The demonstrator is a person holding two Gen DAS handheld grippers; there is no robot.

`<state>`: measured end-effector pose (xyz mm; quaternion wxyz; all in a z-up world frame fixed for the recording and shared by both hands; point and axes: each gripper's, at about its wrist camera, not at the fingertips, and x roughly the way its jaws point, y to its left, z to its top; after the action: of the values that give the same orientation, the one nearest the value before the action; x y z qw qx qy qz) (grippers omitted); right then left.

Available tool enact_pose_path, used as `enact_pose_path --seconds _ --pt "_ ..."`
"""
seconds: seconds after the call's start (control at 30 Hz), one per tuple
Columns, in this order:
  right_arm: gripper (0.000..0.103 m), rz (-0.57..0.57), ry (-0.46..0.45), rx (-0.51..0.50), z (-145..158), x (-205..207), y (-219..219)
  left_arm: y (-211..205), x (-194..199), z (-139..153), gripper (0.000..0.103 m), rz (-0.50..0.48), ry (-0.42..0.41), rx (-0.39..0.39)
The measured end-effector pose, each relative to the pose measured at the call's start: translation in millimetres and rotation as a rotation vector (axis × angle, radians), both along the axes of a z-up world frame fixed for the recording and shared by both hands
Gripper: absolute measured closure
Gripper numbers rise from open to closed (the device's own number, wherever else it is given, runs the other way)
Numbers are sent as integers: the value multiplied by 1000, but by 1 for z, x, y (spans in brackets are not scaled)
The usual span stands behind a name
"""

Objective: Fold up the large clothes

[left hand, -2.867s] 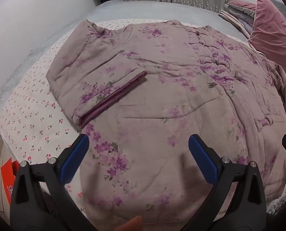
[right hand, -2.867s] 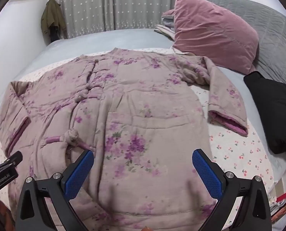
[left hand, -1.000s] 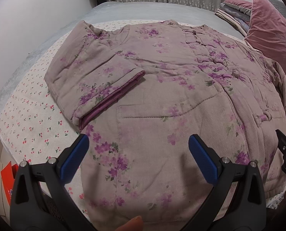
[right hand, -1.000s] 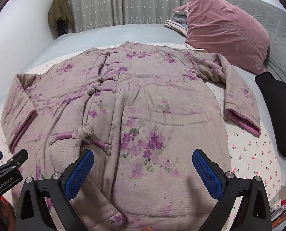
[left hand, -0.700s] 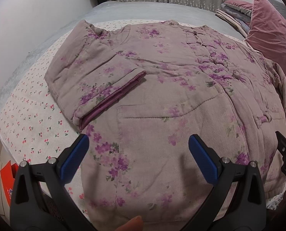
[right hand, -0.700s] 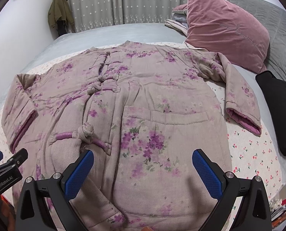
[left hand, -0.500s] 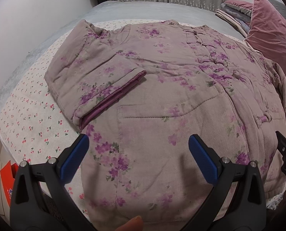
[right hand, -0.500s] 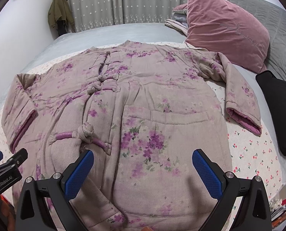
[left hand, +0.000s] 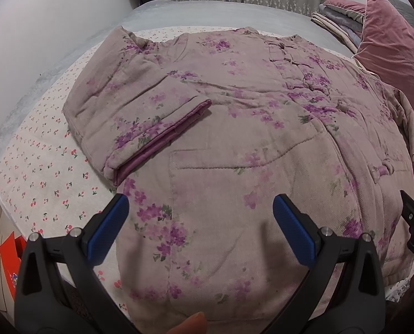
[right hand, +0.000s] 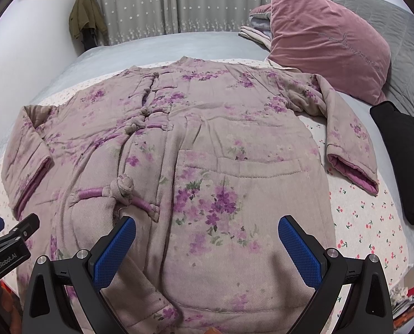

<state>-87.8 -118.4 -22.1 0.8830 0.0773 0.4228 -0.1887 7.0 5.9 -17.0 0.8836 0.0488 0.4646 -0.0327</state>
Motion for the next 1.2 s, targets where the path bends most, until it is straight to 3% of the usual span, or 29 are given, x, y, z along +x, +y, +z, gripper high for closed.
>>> enact_pose_path --seconds 0.7,0.93,1.1,1.2 --pt "0 -10 -3 7 5 -8 -11 7 0 -2 0 6 -19 -22" --pt "0 -20 14 -12 1 -10 -19 10 1 -1 0 -38 -50 -10" --pt "0 -34 33 -45 -5 -15 -32 21 6 -7 0 -101 -9 -12" --pt "0 -22 32 5 -7 -22 -50 31 9 -15 0 -117 2 18"
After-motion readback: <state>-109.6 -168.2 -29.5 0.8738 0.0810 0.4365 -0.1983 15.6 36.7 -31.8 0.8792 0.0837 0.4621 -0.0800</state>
